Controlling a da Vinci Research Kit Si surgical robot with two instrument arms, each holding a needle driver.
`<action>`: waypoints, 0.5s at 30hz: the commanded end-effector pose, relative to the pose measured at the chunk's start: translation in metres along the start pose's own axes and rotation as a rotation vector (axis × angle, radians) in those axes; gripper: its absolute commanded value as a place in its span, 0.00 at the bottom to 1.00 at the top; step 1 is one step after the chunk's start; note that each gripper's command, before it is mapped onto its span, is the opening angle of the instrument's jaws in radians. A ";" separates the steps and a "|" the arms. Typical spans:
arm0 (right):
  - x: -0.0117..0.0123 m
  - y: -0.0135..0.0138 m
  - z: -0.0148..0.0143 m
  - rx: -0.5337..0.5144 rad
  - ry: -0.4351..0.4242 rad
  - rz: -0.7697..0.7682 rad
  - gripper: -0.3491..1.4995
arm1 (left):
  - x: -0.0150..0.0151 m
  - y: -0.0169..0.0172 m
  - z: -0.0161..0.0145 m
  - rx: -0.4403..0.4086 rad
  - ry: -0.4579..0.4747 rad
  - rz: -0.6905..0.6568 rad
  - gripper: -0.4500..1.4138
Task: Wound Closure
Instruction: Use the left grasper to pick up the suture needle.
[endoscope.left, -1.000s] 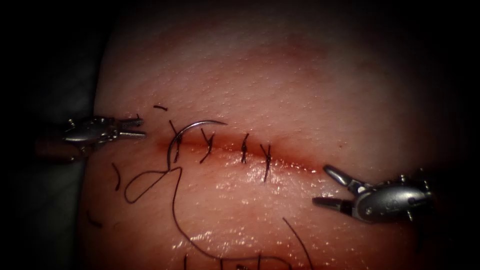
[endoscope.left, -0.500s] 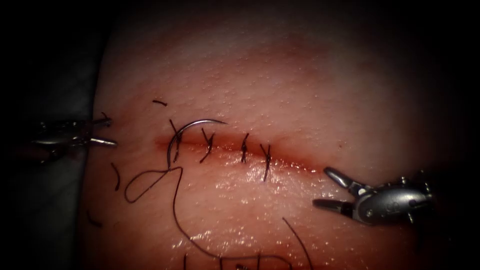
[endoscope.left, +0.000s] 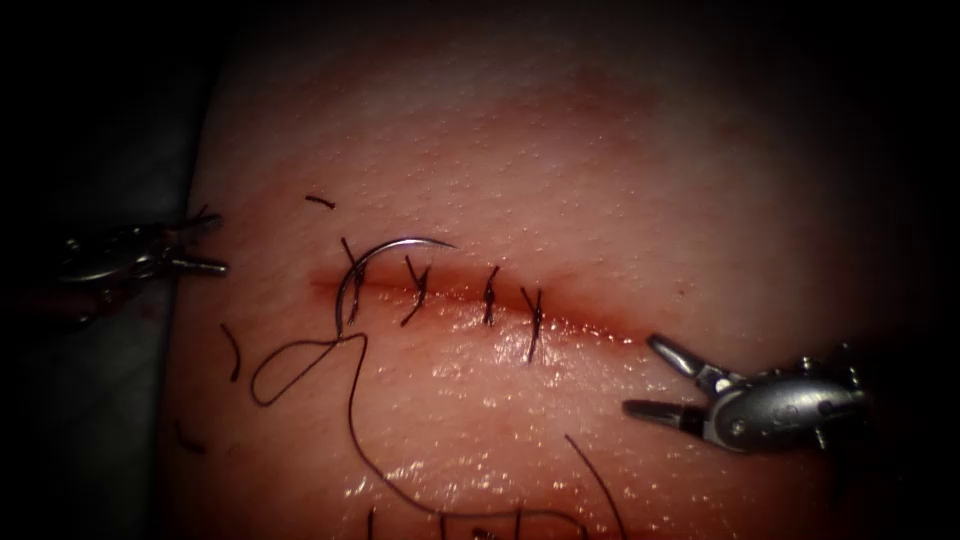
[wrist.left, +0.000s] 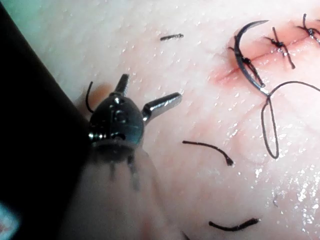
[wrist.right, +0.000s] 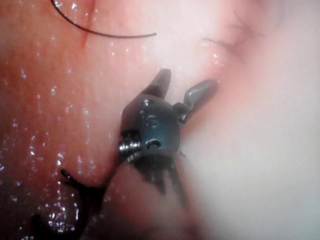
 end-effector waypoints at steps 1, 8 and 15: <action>0.0005 0.0009 0.0012 0.032 -0.015 0.012 0.46 | 0.0009 0.0005 0.0020 -0.024 0.030 0.043 0.29; 0.0041 0.0088 0.0060 0.272 -0.003 0.083 0.00 | 0.0054 0.0008 0.0092 -0.058 0.073 0.051 0.36; 0.0051 0.0110 0.0068 0.202 0.018 0.093 0.53 | 0.0063 0.0023 0.0138 -0.102 0.031 0.088 0.48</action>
